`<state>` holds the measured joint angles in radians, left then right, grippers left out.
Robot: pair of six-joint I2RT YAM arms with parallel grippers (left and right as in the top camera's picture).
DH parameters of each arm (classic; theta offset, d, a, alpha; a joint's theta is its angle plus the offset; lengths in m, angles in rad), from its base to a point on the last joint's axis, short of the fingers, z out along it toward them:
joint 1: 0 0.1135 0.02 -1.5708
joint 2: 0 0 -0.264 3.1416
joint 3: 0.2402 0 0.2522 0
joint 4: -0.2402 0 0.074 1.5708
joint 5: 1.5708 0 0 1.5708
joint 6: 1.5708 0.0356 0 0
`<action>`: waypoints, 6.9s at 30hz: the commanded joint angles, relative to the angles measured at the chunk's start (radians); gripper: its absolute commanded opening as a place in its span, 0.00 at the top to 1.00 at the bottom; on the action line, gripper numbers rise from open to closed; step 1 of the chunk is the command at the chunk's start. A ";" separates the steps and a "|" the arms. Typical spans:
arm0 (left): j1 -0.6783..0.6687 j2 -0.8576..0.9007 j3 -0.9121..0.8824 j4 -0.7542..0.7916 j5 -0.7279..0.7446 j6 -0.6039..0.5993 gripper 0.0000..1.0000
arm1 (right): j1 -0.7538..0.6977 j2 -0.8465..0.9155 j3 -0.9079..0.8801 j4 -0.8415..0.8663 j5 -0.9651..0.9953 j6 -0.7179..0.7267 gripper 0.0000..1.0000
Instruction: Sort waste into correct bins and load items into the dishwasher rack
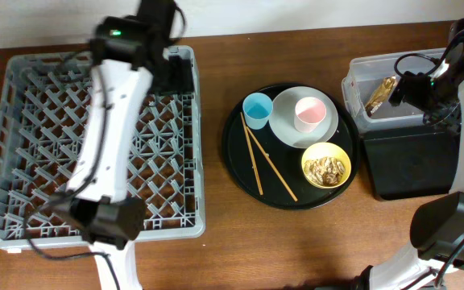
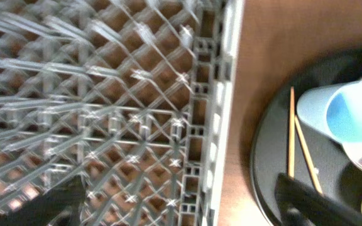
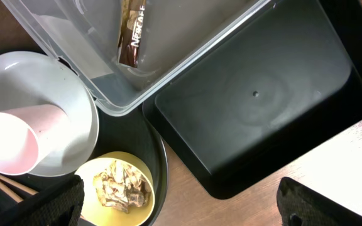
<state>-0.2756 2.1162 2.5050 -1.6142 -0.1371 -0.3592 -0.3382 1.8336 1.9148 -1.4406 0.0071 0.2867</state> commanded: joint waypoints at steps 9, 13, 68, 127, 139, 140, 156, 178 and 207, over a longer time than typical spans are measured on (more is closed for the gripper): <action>0.061 -0.077 0.034 -0.015 -0.054 0.013 0.01 | -0.003 -0.006 0.002 -0.003 0.005 -0.002 0.01; 0.061 -0.077 0.034 -0.015 -0.054 0.013 0.01 | -0.003 -0.006 0.002 0.045 -0.019 0.027 0.01; 0.061 -0.077 0.034 -0.015 -0.054 0.013 0.01 | 0.980 0.074 -0.812 1.252 0.059 0.217 0.96; 0.061 -0.077 0.034 -0.015 -0.054 0.013 0.01 | 0.935 0.299 -0.462 0.880 -0.028 0.345 0.96; 0.061 -0.077 0.034 -0.015 -0.054 0.013 0.01 | 0.907 0.236 -0.354 0.733 0.077 0.278 0.91; 0.061 -0.077 0.034 -0.015 -0.054 0.013 0.01 | 0.907 0.236 -0.346 0.734 0.077 0.267 0.90; 0.061 -0.077 0.034 -0.015 -0.054 0.013 0.01 | 1.004 0.298 -0.367 0.757 0.232 0.241 0.95; 0.061 -0.077 0.034 -0.015 -0.054 0.013 0.01 | 0.996 0.374 -0.366 0.875 -0.085 0.173 0.95; 0.061 -0.077 0.034 -0.019 -0.054 0.013 0.01 | 0.912 0.374 -0.349 0.907 -0.279 0.173 0.94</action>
<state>-0.2150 2.0422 2.5305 -1.6310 -0.1772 -0.3592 0.5632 2.1872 1.5555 -0.5171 -0.3134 0.4629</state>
